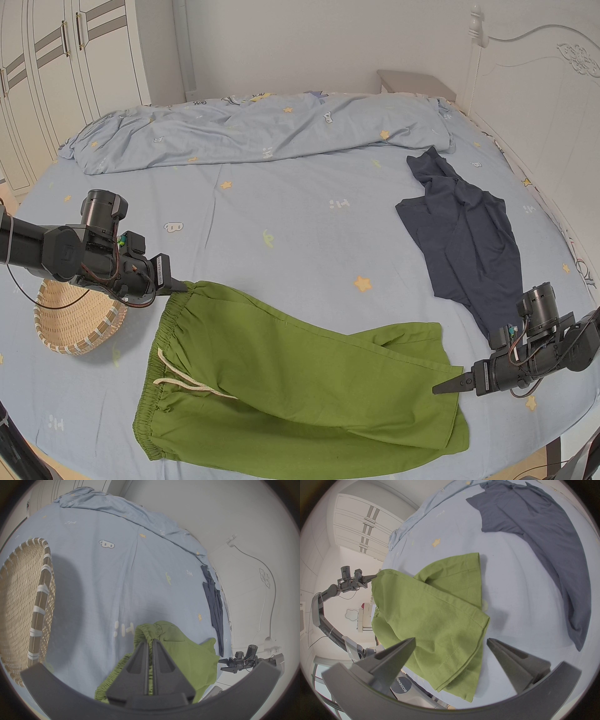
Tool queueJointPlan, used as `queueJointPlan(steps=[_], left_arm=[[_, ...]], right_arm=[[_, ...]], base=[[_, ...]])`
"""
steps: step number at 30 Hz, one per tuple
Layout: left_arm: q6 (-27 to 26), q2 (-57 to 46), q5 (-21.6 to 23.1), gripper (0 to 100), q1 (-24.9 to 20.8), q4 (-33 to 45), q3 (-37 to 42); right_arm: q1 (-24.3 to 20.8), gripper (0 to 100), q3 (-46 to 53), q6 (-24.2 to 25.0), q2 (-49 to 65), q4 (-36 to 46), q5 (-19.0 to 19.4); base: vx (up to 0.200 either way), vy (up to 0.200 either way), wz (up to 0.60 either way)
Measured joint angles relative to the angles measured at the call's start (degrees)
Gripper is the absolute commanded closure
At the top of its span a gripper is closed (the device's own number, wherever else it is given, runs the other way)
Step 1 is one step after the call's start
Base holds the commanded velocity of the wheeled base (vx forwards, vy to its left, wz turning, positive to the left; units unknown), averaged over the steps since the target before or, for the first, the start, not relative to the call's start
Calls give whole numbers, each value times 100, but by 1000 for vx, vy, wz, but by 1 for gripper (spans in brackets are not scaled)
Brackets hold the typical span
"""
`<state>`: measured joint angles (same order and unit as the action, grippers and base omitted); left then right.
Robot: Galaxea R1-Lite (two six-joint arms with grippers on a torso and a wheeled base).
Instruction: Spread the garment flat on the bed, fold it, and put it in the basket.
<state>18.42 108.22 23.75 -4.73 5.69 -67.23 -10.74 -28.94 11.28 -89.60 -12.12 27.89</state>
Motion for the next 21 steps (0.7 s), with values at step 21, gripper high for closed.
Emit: queueJointPlan(steps=[21], left_arm=[[2, -30, 0, 100, 35, 2, 0]], right_arm=[[-2, 100, -77, -17, -108, -4, -244]], base=[[0, 0, 0]])
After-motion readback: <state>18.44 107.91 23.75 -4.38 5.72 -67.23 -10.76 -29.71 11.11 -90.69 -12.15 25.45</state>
